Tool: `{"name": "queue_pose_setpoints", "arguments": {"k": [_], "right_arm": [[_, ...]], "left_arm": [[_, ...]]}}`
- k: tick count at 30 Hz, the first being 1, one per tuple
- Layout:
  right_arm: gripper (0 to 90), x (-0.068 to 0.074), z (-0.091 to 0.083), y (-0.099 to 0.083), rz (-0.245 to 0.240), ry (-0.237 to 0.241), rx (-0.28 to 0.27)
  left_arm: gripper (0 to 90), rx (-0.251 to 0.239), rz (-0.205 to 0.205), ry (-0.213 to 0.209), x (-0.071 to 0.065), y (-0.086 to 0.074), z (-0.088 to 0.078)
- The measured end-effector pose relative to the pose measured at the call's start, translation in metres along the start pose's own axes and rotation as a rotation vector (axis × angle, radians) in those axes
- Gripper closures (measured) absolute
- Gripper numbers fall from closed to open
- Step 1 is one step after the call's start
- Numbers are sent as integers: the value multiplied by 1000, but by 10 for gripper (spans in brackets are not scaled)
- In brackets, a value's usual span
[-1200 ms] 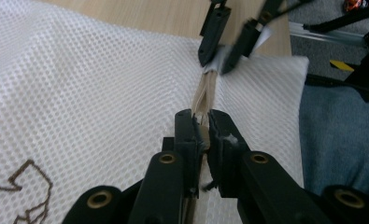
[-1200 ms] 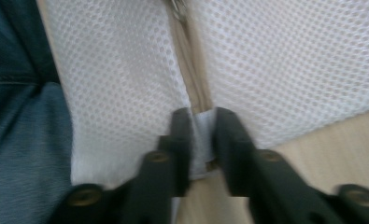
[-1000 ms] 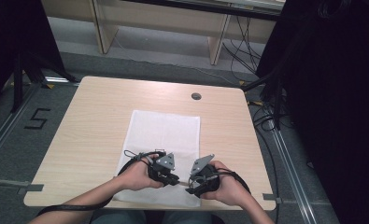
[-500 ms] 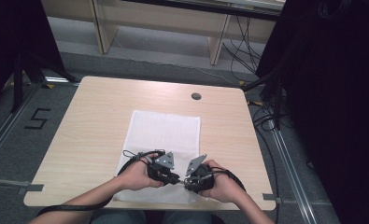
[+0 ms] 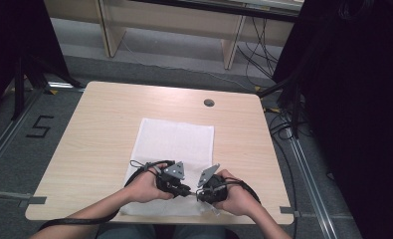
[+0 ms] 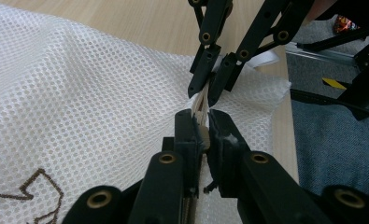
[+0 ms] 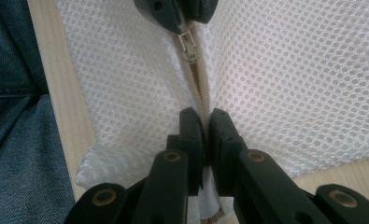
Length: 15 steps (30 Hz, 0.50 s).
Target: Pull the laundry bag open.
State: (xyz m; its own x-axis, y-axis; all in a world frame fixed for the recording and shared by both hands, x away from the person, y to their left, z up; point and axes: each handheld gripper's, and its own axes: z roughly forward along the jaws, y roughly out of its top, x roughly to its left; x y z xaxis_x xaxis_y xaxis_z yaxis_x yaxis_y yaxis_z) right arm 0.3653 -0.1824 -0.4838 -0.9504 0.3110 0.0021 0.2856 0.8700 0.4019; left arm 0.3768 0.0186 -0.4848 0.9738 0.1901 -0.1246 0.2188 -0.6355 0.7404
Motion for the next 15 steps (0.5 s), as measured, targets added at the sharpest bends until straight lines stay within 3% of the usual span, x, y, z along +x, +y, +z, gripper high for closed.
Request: {"name": "queue_pose_setpoints", "arguments": {"k": [8, 11, 15], "right_arm": [[862, 1, 0, -1, 1, 3, 0], [867, 2, 0, -1, 9, -2, -1], [867, 1, -1, -2, 17, 5, -6]], "left_arm": [[823, -2, -20, -7, -1, -2, 0], [823, 4, -27, 13, 3, -3, -4], [823, 5, -30, -5, 3, -7, -10]]}}
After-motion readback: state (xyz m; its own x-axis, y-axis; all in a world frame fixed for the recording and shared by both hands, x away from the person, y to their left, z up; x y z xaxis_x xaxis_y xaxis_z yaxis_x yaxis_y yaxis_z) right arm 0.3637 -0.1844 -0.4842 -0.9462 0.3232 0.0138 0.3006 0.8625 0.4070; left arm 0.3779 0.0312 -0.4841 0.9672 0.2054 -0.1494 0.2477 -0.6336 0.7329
